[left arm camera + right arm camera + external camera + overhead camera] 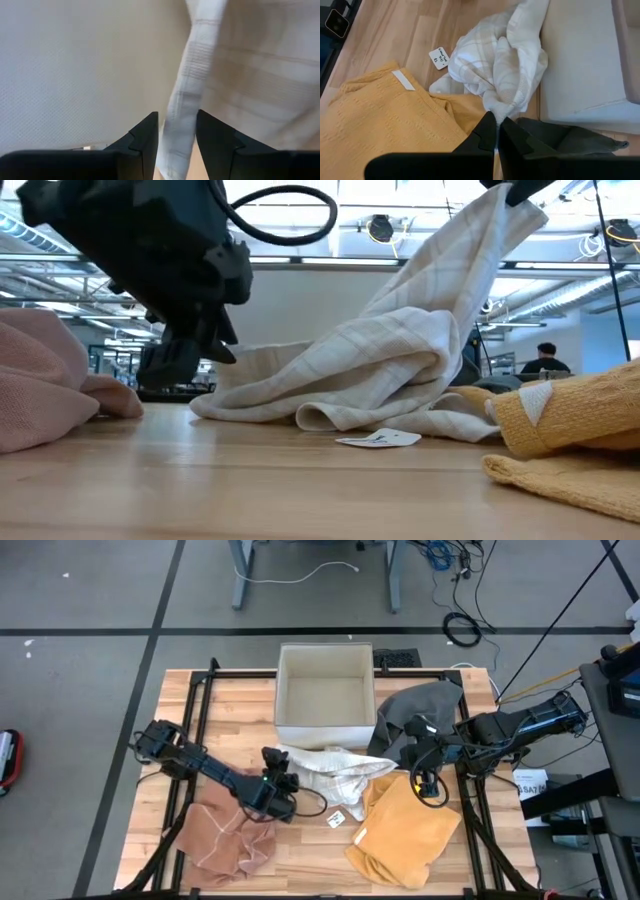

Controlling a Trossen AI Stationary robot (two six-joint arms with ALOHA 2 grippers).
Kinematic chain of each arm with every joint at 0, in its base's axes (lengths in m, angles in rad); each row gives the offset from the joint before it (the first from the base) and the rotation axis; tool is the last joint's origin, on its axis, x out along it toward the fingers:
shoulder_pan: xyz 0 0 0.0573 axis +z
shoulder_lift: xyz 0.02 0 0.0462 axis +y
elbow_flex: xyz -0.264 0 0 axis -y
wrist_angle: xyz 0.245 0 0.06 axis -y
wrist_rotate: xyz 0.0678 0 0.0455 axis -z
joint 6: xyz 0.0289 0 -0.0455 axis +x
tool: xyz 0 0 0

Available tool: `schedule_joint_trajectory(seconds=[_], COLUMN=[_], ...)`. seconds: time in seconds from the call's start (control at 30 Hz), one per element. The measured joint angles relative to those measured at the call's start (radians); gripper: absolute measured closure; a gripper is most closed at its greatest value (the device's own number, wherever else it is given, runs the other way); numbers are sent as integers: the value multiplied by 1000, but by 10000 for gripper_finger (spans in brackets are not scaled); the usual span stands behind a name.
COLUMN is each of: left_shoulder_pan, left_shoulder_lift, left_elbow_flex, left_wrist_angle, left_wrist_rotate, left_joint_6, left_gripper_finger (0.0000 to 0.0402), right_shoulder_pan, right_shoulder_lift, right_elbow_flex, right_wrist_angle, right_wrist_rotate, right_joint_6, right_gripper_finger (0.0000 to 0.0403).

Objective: Fold towel
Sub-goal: Fold the white patterned towel

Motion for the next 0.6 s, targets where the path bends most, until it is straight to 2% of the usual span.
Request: schedule_joint_trajectory(seconds=[0.2,0.33,0.6], left_shoulder_pan=[6,-6,-5], left_shoulder_lift=[0,0,0], left_elbow_flex=[0,0,0], left_wrist_angle=[17,94,148], left_wrist_rotate=[-20,-29,-121], left_joint_6=[-18,13,69], left_gripper_finger=[269,269,269], right_shoulder_pan=[0,0,0], right_shoulder_lift=[0,0,0], right_elbow_flex=[0,0,0], right_wrist_angle=[1,4,15], right_wrist_rotate=[0,0,0], right_joint_6=[1,-5,-16], right_gripper_finger=[403,403,403])
